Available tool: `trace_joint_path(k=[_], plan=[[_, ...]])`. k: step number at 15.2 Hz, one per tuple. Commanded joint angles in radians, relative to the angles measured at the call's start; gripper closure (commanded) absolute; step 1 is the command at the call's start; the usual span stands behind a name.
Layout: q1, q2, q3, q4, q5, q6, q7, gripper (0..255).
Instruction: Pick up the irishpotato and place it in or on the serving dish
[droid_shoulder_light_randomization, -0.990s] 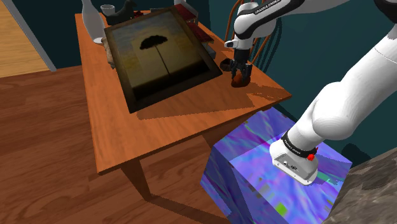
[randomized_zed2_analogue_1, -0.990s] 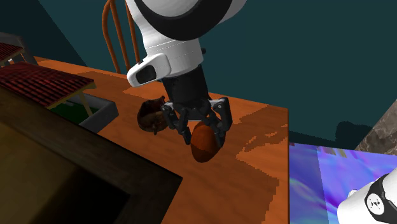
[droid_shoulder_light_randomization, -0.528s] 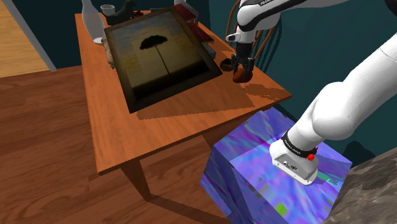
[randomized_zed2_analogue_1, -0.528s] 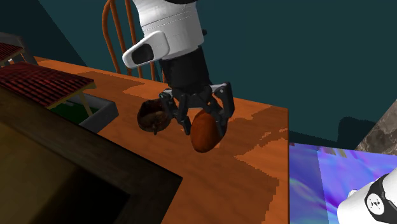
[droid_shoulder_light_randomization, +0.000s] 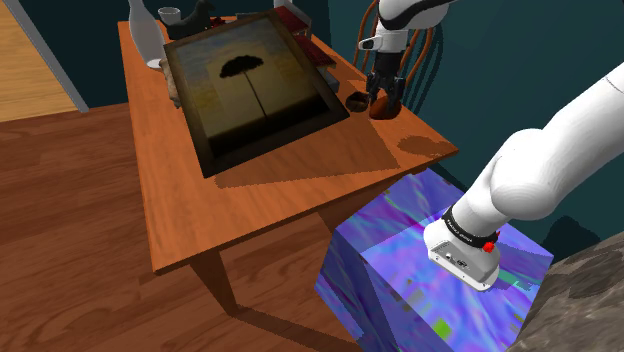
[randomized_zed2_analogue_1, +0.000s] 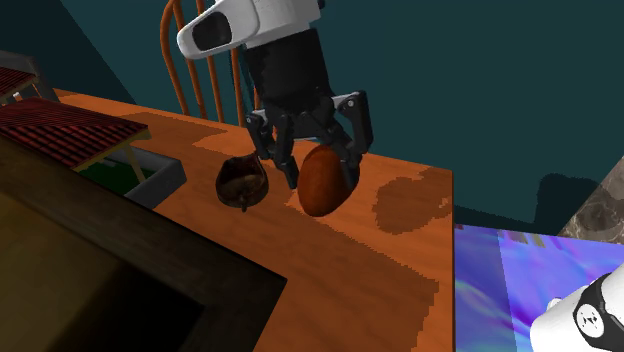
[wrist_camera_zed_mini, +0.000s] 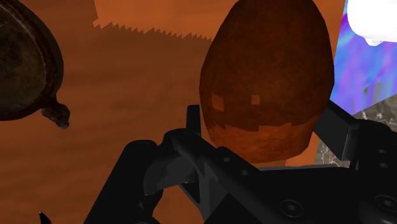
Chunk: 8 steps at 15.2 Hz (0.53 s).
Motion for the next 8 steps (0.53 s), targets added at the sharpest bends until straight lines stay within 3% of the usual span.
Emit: trace_joint_path(k=[1, 8], plan=[[-0.001, -0.014, 0.002, 0.015, -0.004, -0.028, 0.005, 255], [0.000, -0.047, 0.008, 0.079, -0.012, -0.123, 0.019, 255]])
